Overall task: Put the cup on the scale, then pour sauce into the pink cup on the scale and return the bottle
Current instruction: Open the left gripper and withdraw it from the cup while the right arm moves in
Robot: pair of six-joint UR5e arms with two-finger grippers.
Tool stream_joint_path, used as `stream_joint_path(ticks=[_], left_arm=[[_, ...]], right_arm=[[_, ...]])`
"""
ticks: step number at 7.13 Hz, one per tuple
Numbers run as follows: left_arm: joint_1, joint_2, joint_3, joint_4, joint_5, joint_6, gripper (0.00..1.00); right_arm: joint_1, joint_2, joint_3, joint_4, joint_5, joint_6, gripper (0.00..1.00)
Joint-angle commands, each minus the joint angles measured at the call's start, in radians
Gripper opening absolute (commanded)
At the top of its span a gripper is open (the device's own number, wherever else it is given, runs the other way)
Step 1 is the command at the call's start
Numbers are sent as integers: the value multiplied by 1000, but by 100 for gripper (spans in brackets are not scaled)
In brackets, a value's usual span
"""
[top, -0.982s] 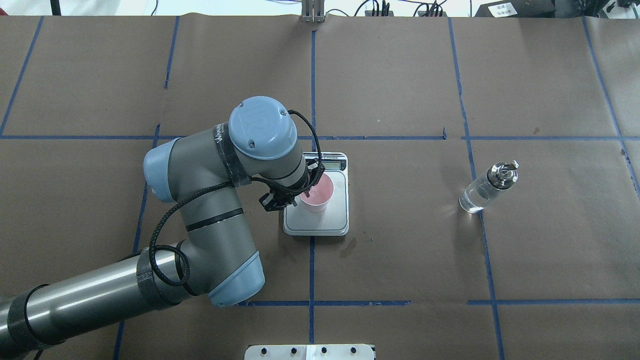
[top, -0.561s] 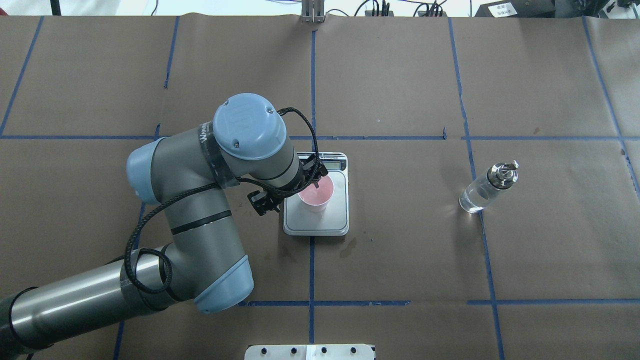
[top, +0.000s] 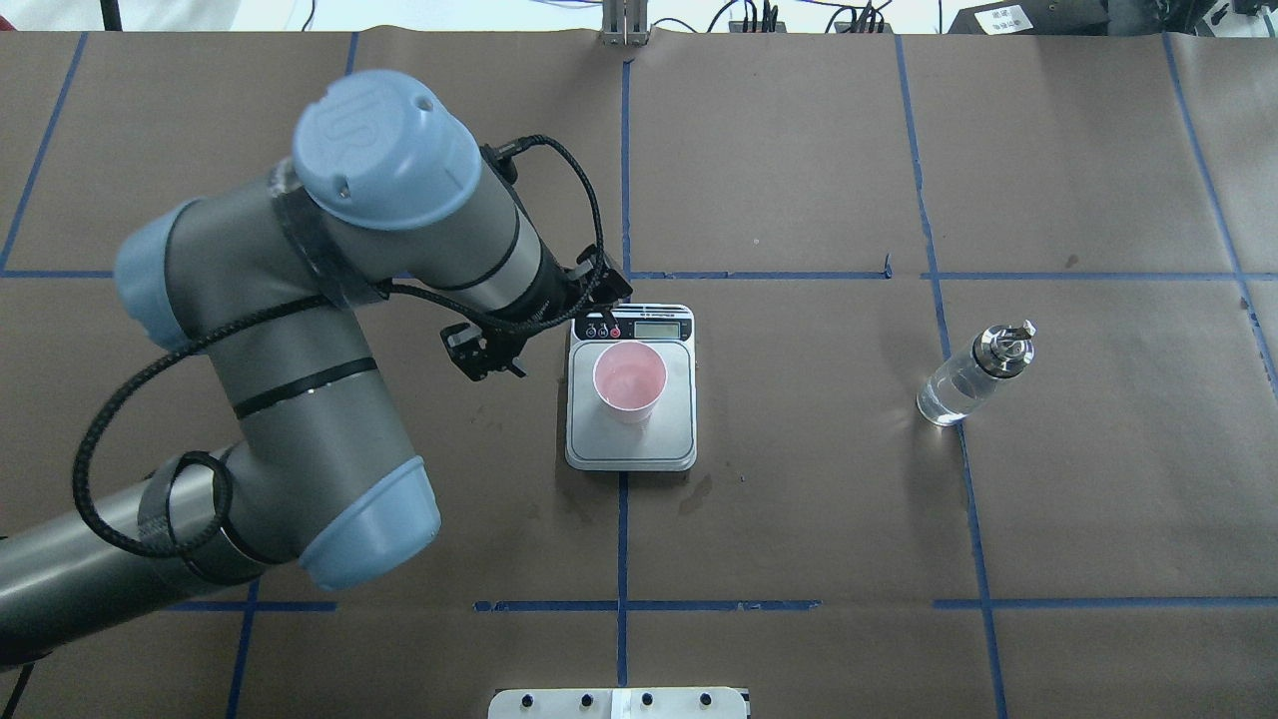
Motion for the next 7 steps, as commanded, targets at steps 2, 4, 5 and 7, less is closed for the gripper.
stream_joint_path(ticks=[2, 4, 5, 7], left_arm=[[-192, 43, -12, 35, -73, 242, 100], [-280, 64, -49, 101, -98, 397, 100], [-333, 95, -52, 106, -100, 503, 100], [-464, 177, -53, 109, -138, 763, 100]], right_arm=[[-224, -42, 321, -7, -97, 464, 100], [-453, -56, 489, 1, -238, 744, 100], [-551, -58, 555, 16, -312, 850, 100], [-851, -65, 597, 116, -649, 1088, 100]])
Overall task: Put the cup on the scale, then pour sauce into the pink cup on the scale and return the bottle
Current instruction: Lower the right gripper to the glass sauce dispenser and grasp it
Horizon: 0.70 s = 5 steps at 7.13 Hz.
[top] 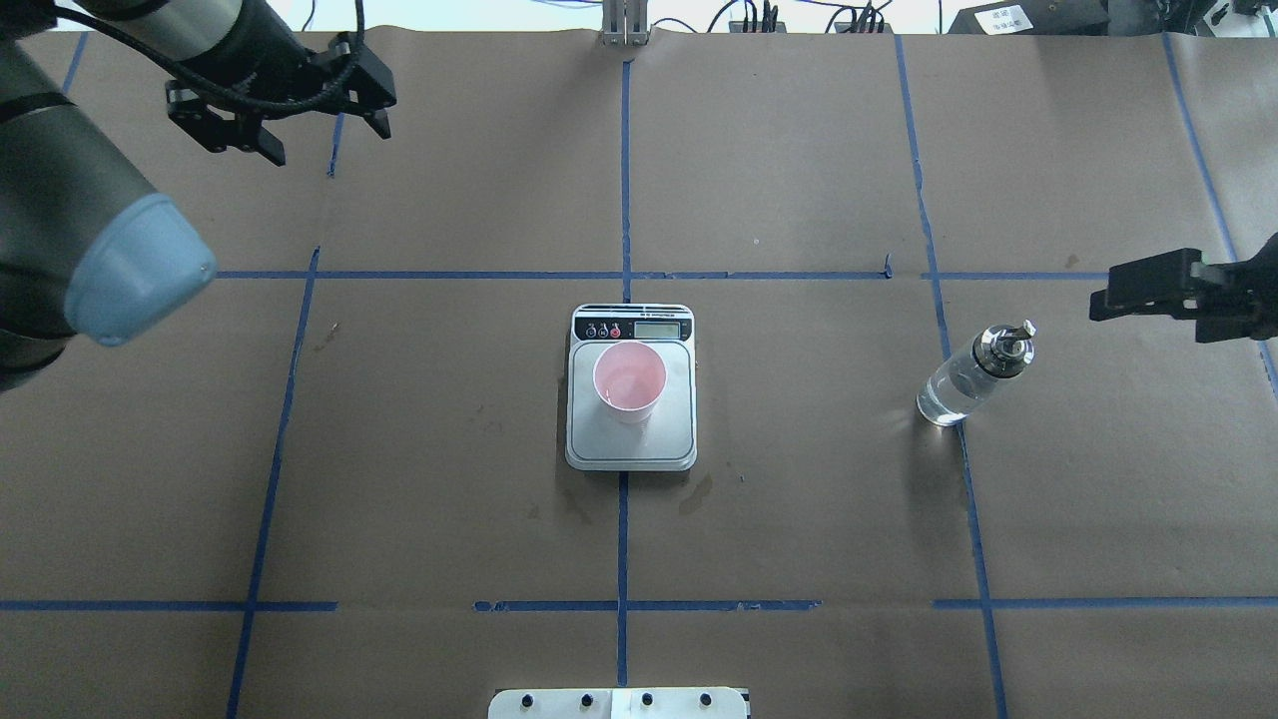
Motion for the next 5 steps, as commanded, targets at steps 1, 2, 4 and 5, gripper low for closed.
stream_joint_path(ticks=[1, 2, 4, 5], left_arm=[[-152, 105, 0, 4, -42, 334, 100], [-213, 166, 3, 7, -47, 542, 100], [-289, 289, 12, -11, -48, 880, 100], [-351, 360, 27, -46, -48, 1147, 100]], right_arm=[[-278, -22, 39, 65, -321, 173, 100], [-352, -45, 39, 118, -437, 222, 100], [-508, -119, 33, 160, -665, 239, 100], [-567, -178, 18, 233, -759, 241, 100]])
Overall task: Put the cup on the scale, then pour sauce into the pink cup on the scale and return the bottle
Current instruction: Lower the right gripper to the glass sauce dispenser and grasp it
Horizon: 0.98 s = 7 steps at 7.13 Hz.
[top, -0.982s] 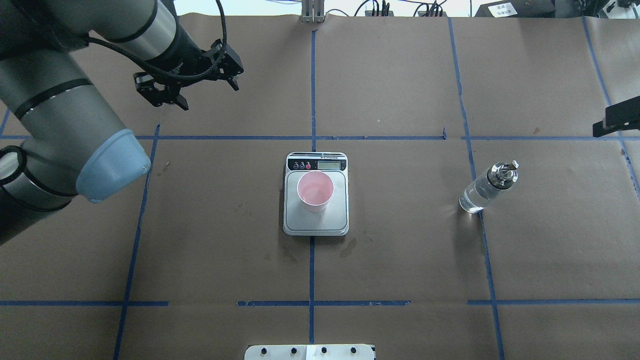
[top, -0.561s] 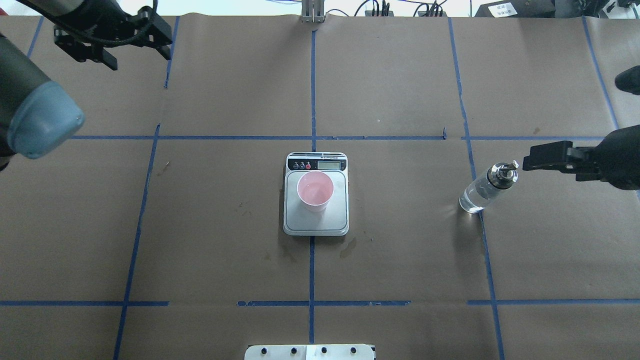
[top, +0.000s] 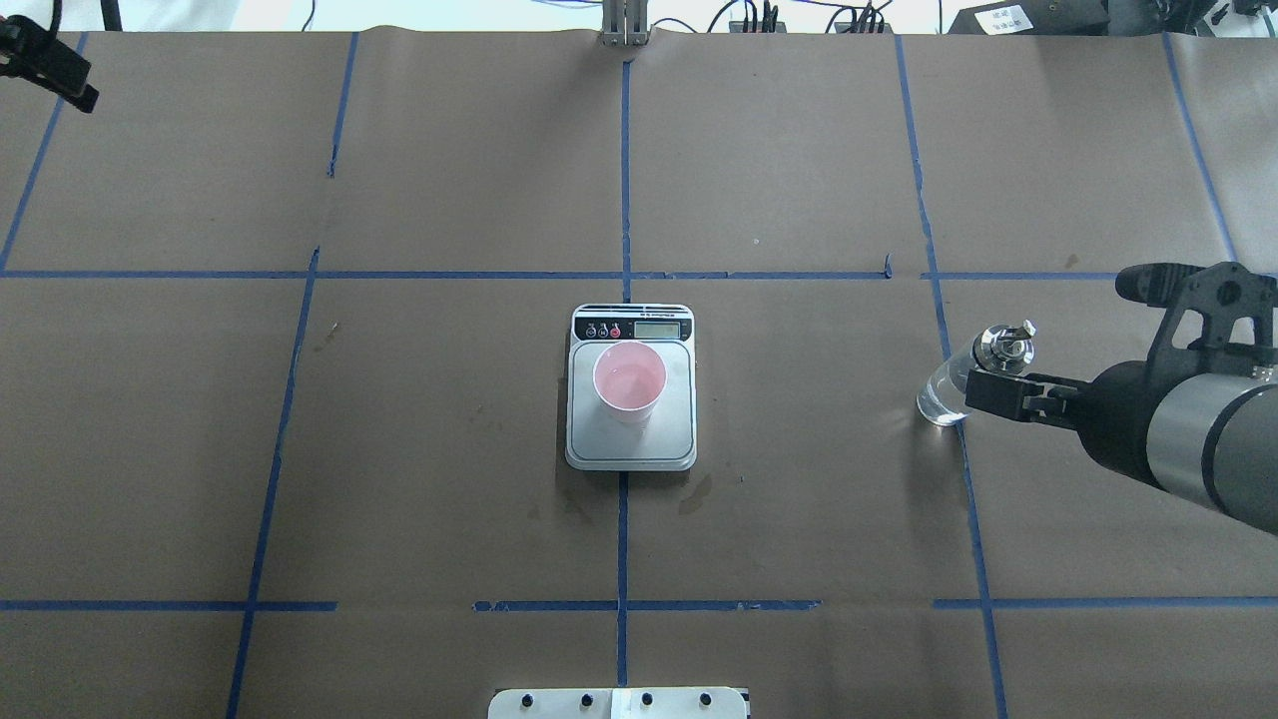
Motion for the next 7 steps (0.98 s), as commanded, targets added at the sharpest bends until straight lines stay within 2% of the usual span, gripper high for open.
stream_joint_path(ticks=[1, 3, 5, 7], left_arm=[[-125, 105, 63, -38, -2, 400, 100], [-126, 131, 91, -66, -1, 406, 100], [-127, 133, 164, -190, 1, 403, 100], [-127, 135, 230, -248, 8, 406, 100]], right_arm=[[-105, -93, -45, 119, -177, 8, 100], [-160, -156, -189, 347, -311, 4, 100], [-194, -183, -382, 627, -400, -4, 100], [-248, -179, -456, 662, -521, -4, 100]])
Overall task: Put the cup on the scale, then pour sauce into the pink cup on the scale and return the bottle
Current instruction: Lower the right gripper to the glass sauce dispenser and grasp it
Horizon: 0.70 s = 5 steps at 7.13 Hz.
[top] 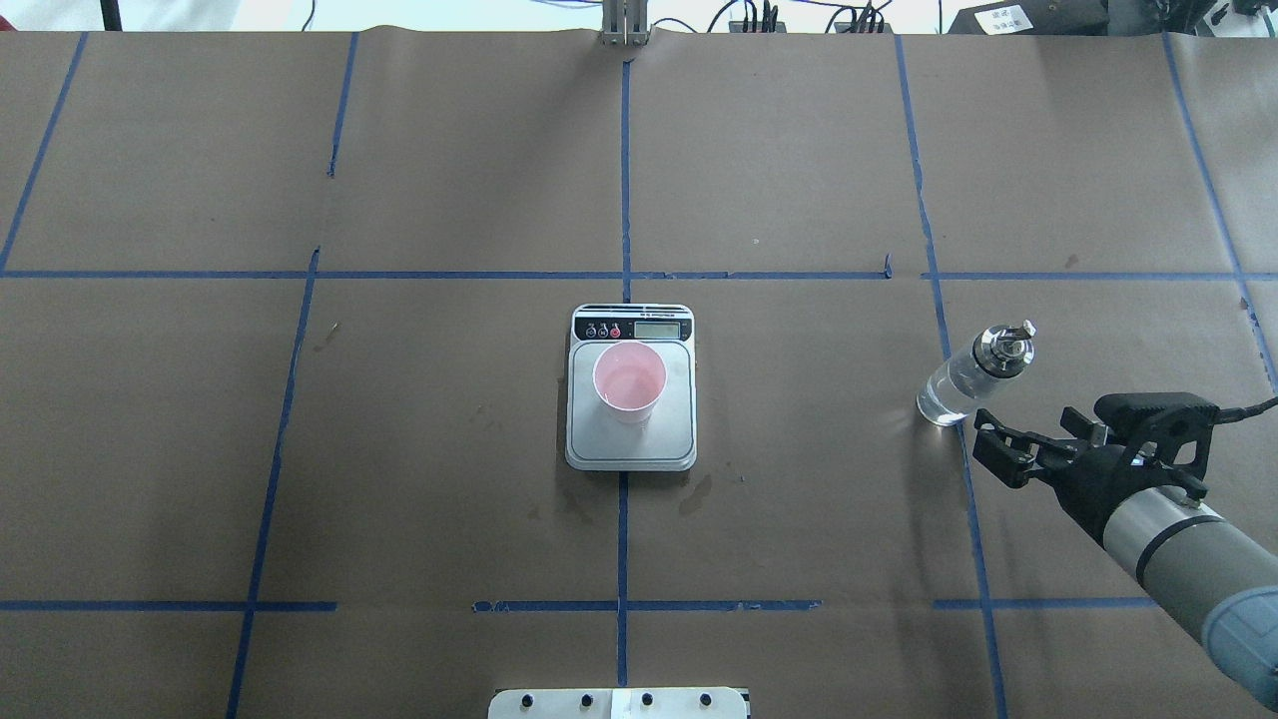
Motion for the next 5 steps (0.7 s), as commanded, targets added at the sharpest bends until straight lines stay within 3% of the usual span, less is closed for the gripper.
stream_joint_path(ticks=[1, 5], left_arm=[[0, 1, 114, -66, 6, 4, 100], [-3, 1, 144, -81, 6, 3, 100]], right_arm=[[-39, 8, -76, 41, -89, -1, 100], [-47, 106, -161, 40, -127, -14, 100]])
